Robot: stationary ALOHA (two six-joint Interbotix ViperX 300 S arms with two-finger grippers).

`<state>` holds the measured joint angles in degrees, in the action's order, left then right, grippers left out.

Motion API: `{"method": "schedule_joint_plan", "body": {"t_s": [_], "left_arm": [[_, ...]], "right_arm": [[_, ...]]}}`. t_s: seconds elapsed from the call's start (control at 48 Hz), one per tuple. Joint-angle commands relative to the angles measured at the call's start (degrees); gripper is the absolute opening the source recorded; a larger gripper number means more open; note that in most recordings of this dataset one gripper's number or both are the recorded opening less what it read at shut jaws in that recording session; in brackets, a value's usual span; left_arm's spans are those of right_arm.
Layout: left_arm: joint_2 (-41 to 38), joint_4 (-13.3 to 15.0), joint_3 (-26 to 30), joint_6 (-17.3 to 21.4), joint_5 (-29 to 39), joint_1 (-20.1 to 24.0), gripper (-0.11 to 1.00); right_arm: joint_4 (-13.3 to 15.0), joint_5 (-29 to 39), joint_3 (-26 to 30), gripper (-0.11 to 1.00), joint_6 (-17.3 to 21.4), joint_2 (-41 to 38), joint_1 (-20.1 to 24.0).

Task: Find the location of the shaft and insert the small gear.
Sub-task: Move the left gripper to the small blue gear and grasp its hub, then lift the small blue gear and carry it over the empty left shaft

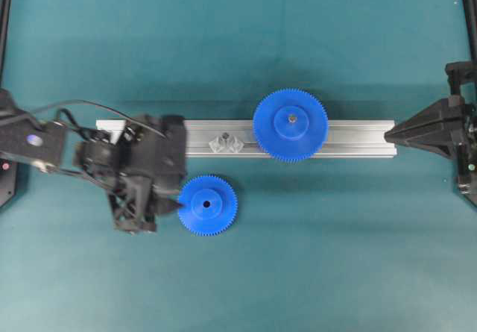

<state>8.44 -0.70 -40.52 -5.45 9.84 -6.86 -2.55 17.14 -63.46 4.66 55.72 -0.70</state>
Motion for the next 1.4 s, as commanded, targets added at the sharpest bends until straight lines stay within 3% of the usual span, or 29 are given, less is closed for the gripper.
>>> {"method": "schedule_joint_plan", "body": {"t_s": [0.0,0.063,0.479,1.376], "left_arm": [[-1.7,-0.1,2.5,-0.1,-0.2,-0.5,0.89],[-3.5,-0.1,3.4,0.0,0.2,-0.5,0.94],[-13.4,-0.1,9.1,0.4,3.7,-0.5,0.92],[-17.8,-0.2,10.8,0.1,4.8,-0.5,0.92]], "right_arm": [[0.0,0.2,1.3,0.02,0.5,-0.3,-0.1],[-0.1,0.2,1.3,0.02,0.5,0.0,-0.1],[0.0,1.3,0.0,0.02,0.6,3.3,-0.1],[-0.1,2.4,-0.4,0.02,0.7,4.0,0.0]]}}
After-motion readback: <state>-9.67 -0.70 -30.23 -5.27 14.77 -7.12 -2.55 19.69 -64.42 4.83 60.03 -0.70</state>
